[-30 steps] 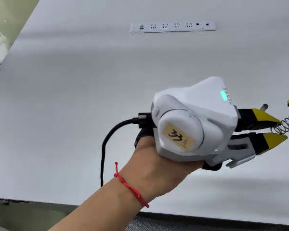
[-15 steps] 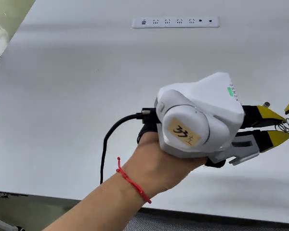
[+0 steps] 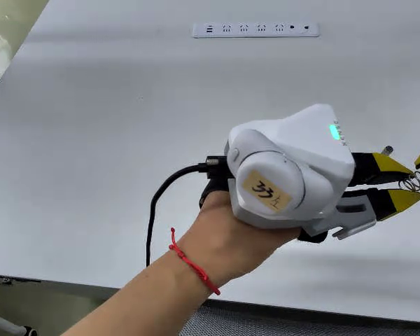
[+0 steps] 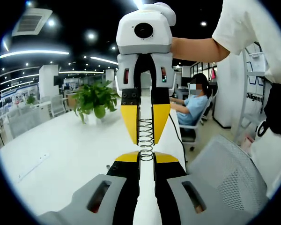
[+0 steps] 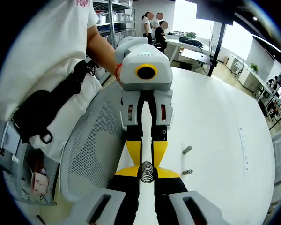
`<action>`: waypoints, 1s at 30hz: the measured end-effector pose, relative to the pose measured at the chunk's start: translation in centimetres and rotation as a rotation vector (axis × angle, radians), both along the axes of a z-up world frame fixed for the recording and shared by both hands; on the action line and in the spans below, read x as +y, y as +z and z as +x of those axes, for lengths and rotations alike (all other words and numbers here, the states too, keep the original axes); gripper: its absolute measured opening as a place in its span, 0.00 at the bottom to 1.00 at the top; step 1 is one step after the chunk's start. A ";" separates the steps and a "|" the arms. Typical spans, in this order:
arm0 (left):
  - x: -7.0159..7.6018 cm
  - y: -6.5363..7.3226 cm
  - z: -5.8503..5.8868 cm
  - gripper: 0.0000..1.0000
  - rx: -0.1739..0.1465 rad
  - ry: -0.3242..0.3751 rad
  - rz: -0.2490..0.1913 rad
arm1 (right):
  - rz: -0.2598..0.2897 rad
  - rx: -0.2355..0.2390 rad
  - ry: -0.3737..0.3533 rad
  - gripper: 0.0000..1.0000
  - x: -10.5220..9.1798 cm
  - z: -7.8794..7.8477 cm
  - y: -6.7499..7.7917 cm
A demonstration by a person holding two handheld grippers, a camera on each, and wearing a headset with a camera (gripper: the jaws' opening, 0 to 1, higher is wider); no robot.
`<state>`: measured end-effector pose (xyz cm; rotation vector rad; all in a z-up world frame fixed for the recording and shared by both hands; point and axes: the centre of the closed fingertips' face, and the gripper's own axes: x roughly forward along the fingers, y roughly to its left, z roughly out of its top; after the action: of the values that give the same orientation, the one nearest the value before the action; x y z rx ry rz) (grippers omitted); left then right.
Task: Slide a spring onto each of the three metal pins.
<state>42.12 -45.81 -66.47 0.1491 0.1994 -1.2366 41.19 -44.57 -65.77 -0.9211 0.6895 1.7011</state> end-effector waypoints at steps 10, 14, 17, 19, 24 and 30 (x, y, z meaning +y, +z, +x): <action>0.0 -0.1 0.0 0.07 0.004 0.002 0.002 | -0.007 -0.002 -0.002 0.07 0.0 0.0 -0.2; 0.0 -0.2 -0.1 0.07 0.005 -0.001 0.003 | -0.012 0.000 -0.003 0.07 -0.1 -0.1 -0.2; 0.1 -0.2 -0.1 0.07 0.007 -0.001 0.003 | -0.011 0.002 -0.006 0.07 0.0 -0.1 -0.2; 0.2 -0.3 -0.1 0.08 0.009 0.001 0.007 | -0.010 0.002 -0.010 0.07 0.0 0.0 -0.2; 1.1 -0.6 0.1 0.10 0.015 0.022 0.020 | -0.008 0.003 -0.027 0.07 -0.2 0.3 0.1; 2.6 -0.9 0.4 0.13 0.021 0.055 0.029 | 0.004 -0.007 -0.067 0.07 -0.8 1.5 0.6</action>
<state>42.50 -43.21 -67.40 0.1545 0.2381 -1.1811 42.71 -45.33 -65.17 -0.8907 0.7049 1.6389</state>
